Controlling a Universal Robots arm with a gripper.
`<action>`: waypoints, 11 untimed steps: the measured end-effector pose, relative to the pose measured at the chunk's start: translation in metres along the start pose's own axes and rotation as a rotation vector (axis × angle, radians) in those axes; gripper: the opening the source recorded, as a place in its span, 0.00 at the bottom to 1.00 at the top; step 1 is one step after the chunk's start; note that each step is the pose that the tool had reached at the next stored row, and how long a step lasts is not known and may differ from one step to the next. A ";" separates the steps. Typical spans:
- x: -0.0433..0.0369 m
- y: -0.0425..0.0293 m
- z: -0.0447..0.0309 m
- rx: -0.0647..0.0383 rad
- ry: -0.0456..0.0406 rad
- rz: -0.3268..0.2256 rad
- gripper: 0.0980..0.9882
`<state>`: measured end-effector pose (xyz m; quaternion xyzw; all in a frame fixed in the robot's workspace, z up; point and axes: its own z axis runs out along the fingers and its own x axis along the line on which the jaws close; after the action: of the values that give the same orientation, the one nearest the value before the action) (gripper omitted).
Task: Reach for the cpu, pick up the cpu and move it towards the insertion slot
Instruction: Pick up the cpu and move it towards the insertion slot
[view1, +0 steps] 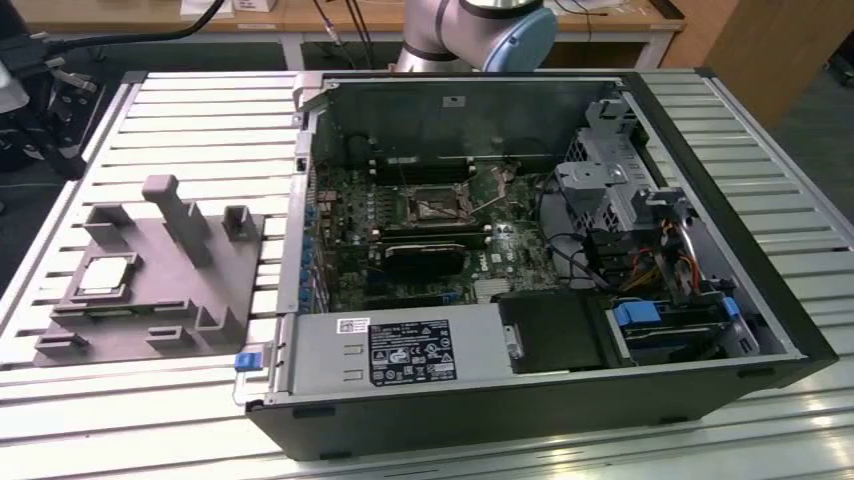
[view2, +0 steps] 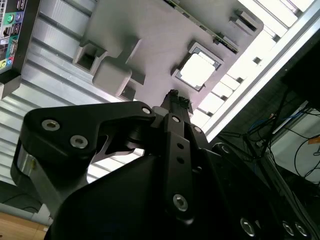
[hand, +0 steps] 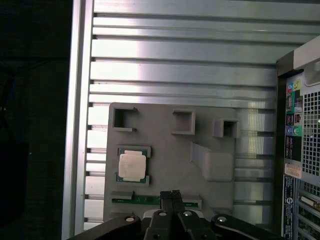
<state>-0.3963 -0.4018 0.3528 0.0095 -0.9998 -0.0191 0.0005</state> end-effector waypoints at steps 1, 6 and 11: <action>0.0000 -0.0001 0.0006 0.000 -0.0001 0.000 0.01; 0.0012 -0.0003 0.0070 0.000 -0.0003 0.000 0.01; 0.0044 -0.0005 0.0159 0.000 -0.0017 0.000 0.01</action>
<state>-0.4007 -0.4018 0.3369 0.0096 -0.9998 -0.0191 -0.0004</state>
